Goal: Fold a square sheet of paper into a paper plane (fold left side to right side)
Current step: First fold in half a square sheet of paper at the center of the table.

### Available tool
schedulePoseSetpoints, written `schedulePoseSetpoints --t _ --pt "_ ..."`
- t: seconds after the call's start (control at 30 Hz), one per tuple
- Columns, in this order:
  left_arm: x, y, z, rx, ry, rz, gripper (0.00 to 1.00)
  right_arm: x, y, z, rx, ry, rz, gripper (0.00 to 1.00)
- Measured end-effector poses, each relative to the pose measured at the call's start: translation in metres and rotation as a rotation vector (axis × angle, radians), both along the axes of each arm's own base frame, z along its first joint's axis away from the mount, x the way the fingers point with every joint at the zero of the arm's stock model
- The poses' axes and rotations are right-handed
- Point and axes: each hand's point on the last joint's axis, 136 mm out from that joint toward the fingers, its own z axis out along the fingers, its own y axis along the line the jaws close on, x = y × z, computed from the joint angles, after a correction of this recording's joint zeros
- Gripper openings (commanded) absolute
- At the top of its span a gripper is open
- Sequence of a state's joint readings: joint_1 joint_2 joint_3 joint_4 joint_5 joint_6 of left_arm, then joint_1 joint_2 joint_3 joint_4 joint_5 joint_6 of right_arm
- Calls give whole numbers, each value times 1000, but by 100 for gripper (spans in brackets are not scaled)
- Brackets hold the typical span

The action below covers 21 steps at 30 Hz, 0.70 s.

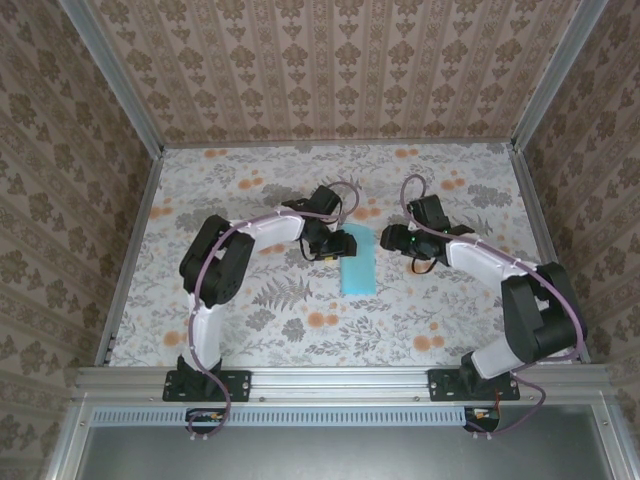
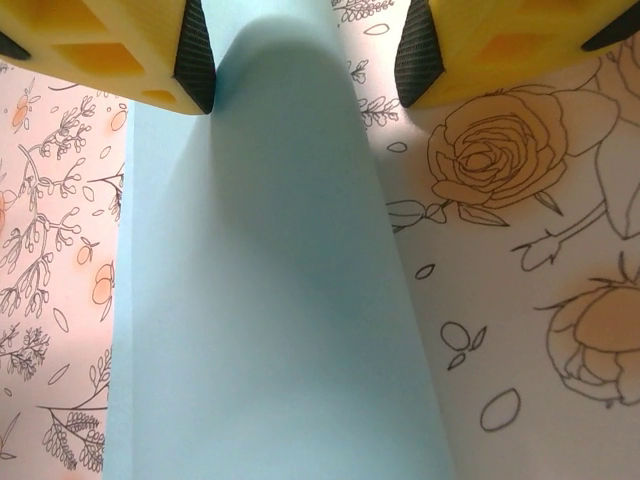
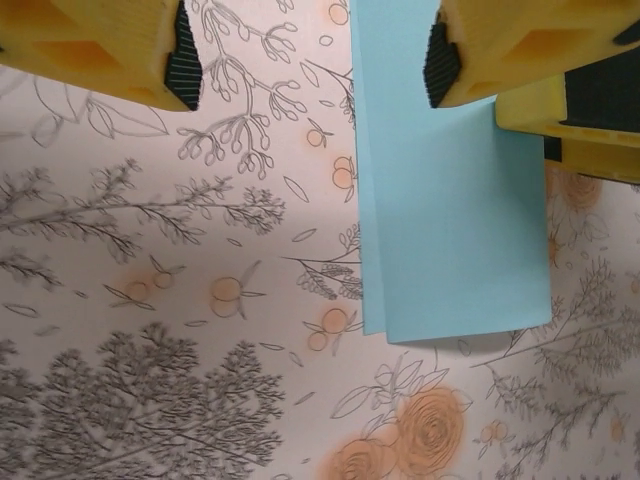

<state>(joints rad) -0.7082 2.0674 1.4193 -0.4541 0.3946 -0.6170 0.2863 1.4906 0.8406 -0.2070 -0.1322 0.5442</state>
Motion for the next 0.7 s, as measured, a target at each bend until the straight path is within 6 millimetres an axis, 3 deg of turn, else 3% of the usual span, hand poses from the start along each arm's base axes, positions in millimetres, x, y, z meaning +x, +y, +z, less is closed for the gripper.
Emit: schedulePoseSetpoints --t 0.27,0.43,0.7 --pt "-1 -2 -1 42 7 -8 57 -9 -13 20 5 -67 -46 90" --pt "-1 -3 -1 61 9 -17 58 -9 -15 34 27 -111 -63 91" --pt "-1 -4 -2 88 17 -32 58 -11 -17 33 27 -114 -66 91"
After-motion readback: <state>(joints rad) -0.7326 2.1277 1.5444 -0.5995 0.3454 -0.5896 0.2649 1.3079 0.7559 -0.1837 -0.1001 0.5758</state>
